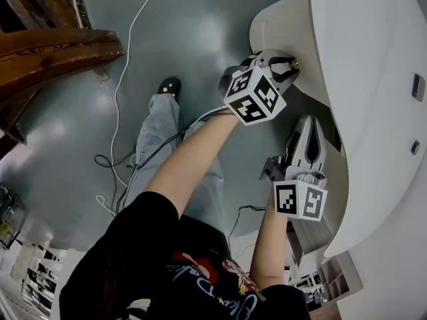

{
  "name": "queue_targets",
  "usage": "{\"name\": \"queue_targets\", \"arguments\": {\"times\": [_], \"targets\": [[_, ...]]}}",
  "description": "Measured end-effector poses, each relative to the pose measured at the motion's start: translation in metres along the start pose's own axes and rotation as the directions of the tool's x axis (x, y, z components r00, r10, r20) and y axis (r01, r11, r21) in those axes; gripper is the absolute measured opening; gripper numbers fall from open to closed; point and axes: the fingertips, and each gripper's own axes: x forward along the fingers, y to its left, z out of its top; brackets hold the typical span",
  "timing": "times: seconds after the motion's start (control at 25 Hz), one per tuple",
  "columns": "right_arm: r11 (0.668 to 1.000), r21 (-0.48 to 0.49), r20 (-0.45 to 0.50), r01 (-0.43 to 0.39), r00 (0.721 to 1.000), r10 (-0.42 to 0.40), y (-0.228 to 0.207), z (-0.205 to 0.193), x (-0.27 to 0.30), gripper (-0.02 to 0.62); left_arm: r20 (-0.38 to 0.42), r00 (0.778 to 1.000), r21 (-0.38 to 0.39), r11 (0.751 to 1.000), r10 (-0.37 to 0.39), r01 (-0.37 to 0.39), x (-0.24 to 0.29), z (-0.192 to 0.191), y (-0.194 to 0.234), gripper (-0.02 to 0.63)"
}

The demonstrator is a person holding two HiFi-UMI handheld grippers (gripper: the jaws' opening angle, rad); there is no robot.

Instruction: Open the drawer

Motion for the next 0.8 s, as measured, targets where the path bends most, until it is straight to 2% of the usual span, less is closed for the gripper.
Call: {"name": "queue_targets", "arguments": {"times": [0.24, 0.44, 0.8], "targets": [[1.0, -0.018, 0.002, -0.023, 1.0, 0.023, -0.006, -0.001, -0.007, 0.0, -0.002, 1.0, 0.004, 1.0, 0.026, -0.026, -0.003, -0.002, -0.005, 0.097], [1.0, -0.003, -0.005, 0.014, 1.0, -0.014, -0.004, -0.006, -0.013, 0.0, 0.002, 1.0, -0.008, 1.0, 0.019, -0.019, -0.01, -0.006, -0.004, 0.097], [0.996, 0.054, 0.001, 0.076, 0.997, -0.077, 0.015, -0.012, -0.013, 0.0, -0.026, 0.999, 0.019, 1.0, -0.022, 0.022, -0.025, -0.013, -0.005, 0.097]]}}
